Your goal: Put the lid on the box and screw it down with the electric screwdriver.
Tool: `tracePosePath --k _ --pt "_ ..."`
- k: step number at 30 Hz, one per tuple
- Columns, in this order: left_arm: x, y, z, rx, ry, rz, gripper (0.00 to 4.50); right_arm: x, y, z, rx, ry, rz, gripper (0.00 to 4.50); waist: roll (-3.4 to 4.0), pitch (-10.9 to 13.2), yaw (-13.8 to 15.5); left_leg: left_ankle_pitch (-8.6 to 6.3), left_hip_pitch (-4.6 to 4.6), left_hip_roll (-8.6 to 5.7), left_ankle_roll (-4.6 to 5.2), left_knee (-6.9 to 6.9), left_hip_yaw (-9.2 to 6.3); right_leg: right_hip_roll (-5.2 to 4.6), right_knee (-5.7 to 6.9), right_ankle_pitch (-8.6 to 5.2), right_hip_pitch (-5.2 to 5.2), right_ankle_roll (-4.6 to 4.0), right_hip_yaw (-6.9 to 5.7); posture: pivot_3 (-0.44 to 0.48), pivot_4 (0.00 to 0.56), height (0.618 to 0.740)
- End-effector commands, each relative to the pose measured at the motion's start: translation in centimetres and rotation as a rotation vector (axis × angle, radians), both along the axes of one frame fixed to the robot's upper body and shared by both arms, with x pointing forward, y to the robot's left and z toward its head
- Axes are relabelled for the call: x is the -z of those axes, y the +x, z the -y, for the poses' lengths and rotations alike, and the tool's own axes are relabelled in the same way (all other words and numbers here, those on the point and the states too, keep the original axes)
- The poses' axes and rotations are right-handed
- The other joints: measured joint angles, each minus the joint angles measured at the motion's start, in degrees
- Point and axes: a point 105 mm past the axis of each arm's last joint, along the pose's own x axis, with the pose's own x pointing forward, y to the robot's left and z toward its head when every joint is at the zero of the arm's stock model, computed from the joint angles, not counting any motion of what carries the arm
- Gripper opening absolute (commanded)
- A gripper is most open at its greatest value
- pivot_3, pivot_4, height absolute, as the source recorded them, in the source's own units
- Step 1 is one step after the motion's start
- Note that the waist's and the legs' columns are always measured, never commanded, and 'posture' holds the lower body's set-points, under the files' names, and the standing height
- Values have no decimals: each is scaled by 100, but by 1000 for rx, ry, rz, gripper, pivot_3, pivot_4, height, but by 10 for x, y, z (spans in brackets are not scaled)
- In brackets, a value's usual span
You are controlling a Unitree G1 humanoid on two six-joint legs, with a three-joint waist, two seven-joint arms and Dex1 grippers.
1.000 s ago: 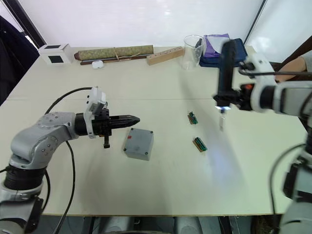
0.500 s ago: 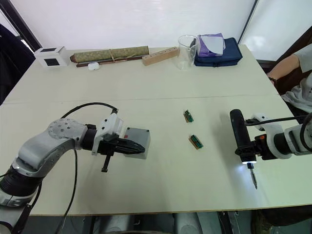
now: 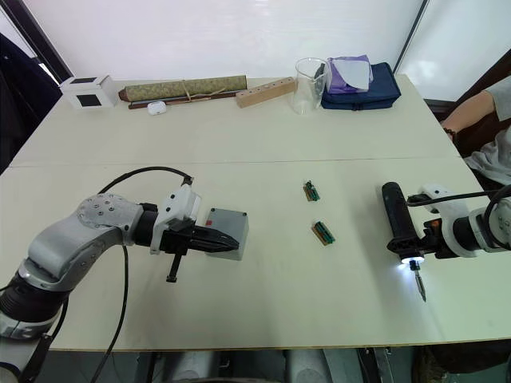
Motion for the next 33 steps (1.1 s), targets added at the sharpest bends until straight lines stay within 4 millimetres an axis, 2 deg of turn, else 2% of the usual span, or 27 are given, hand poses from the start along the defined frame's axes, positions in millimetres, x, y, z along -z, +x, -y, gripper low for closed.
tracePosePath --k 1,2,4,6,7,8,10,12,14,15,17,19,21,24,29,33 --pt "-17 11 -10 -59 -37 46 0 -32 15 5 -48 -66 144 4428 1 0 0 0 0 0 0 1 0 0 0 0 0 0 0 0 150 740" --pt "-23 17 -16 -100 -61 41 0 -49 22 0 -83 -74 213 4428 1 0 -8 0 1 0 0 2 0 0 1 0 0 0 0 0 150 740" --pt "-35 31 -29 -187 -104 47 0 -84 36 -23 -240 -82 388 4428 4 1 -46 0 4 0 0 4 3 0 5 1 0 2 1 0 150 740" --pt "-43 46 -44 -279 -140 58 0 -104 40 -47 -391 -106 492 4428 4 0 -55 1 11 3 -1 3 3 3 8 1 -1 2 0 0 150 740" --pt "-46 54 -52 -324 -147 71 0 -108 41 -55 -469 -160 529 4428 4 0 -44 1 14 4 -1 1 0 5 12 1 0 2 -2 0 150 740" --pt "-48 59 -57 -358 -152 82 0 -107 42 -61 -533 -217 542 4428 3 -1 -34 1 15 6 -1 1 -4 8 13 1 2 2 -5 0 150 740" --pt "-49 70 -68 -435 -169 98 0 -94 35 -93 -751 -241 568 4428 -4 -3 -4 1 14 7 -2 -1 -8 8 14 1 3 1 -8 0 150 740" --pt "-41 78 -77 -499 -143 118 0 -81 21 -132 -926 -128 595 4428 -14 -6 1 1 11 4 -2 0 -8 4 12 1 6 2 -8 0 150 740" --pt "-35 81 -80 -523 -123 130 0 -76 13 -150 -995 -59 612 4428 -17 -6 -1 1 7 0 -3 6 -6 -4 11 3 7 5 -7 0 150 740" --pt "-28 81 -82 -535 -100 126 0 -71 7 -160 -1017 -2 602 4428 -16 -5 -1 2 5 -4 -5 8 -4 -12 12 6 7 10 -4 0 150 740" --pt "-3 76 -86 -565 -21 76 0 -49 -10 -193 -1094 132 569 4428 -20 -9 -2 2 -3 -4 -5 29 -8 -12 13 11 10 16 -5 0 150 740" --pt "25 61 -84 -556 65 17 0 -26 -20 -224 -1148 215 547 4428 -40 -21 -30 2 -2 -4 -4 38 -9 -12 16 12 13 16 -4 0 150 740" --pt "37 52 -79 -543 93 7 0 -15 -25 -240 -1168 244 535 4428 -40 -20 -33 -2 8 2 1 42 -10 -5 19 11 21 16 -5 0 150 740" --pt "44 43 -67 -504 89 -3 0 -4 -34 -250 -1188 279 482 4428 -43 -14 68 0 -5 -1 -2 61 -19 -14 45 11 12 15 -8 0 150 740" --pt "48 47 -60 -499 87 -2 0 9 -27 -268 -1159 309 467 4428 -49 -18 107 2 14 -7 -5 76 -17 -14 44 15 37 8 -9 0 150 740" --pt "41 54 -50 -470 48 12 0 6 -25 -280 -1157 337 483 4428 -49 -18 91 2 25 -8 -5 76 -16 -11 65 15 38 8 -9 0 150 740"
